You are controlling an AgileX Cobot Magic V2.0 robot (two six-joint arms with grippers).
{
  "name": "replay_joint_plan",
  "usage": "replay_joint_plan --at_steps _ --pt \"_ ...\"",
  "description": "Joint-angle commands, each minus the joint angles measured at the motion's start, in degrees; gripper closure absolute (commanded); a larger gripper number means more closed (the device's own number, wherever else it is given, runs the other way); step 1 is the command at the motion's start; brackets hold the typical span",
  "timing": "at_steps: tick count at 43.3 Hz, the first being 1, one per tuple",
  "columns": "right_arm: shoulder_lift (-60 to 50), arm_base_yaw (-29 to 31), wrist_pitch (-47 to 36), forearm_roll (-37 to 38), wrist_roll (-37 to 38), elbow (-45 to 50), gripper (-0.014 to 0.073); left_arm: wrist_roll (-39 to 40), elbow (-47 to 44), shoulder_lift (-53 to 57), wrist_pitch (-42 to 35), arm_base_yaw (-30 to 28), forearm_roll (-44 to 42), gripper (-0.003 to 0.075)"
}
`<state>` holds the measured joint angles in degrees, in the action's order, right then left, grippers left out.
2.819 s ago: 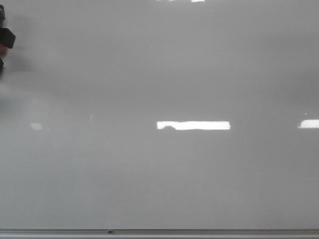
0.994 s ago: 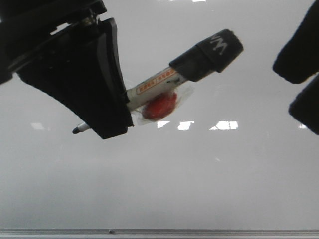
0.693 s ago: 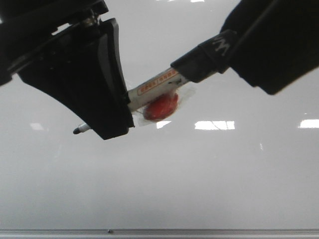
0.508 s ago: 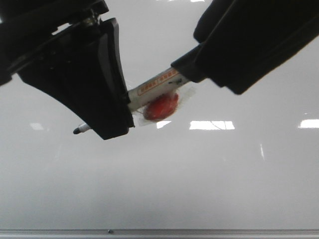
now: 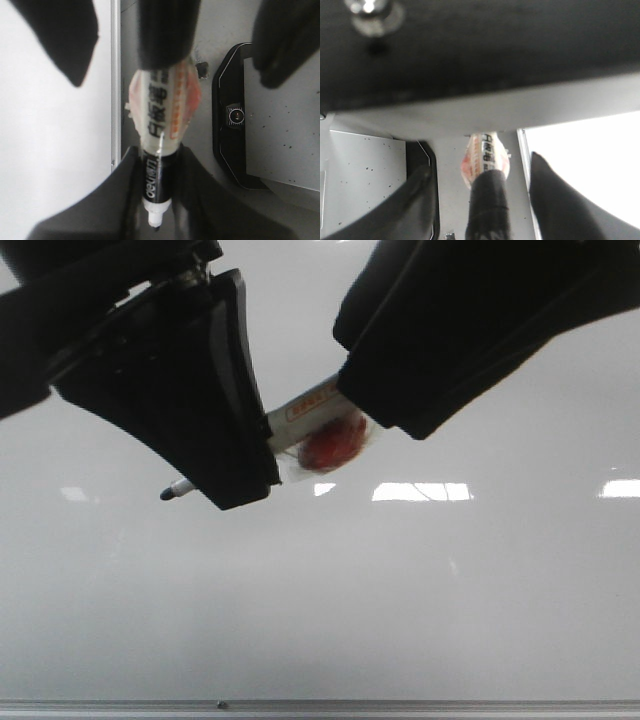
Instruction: Write number 8 on whiteboard
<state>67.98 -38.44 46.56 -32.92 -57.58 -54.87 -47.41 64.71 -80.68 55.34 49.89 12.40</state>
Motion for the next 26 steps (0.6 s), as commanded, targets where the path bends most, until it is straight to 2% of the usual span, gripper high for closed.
replay_joint_plan --at_steps 1,8,16,22,26 --pt "-1.0 -0.2 -1.9 -1.1 -0.7 -2.0 0.0255 0.0 2.0 1.6 -2.1 0.4 1.0 0.0741" --pt "0.0 -0.2 -1.7 -1.1 -0.7 -2.0 0.0347 0.0 2.0 1.6 -2.1 0.4 1.0 0.0741" --pt "0.3 -0.2 -1.0 -1.1 -0.7 -2.0 0.0534 0.0 2.0 1.6 -2.1 0.4 1.0 0.0741" --pt "0.3 -0.2 -0.1 -1.1 -0.7 -2.0 0.0625 0.0 2.0 1.6 -2.1 0.4 1.0 0.0738" --pt "0.3 -0.2 0.0 -1.1 -0.7 -2.0 0.066 0.0 2.0 1.6 -1.6 0.4 1.0 0.0682"
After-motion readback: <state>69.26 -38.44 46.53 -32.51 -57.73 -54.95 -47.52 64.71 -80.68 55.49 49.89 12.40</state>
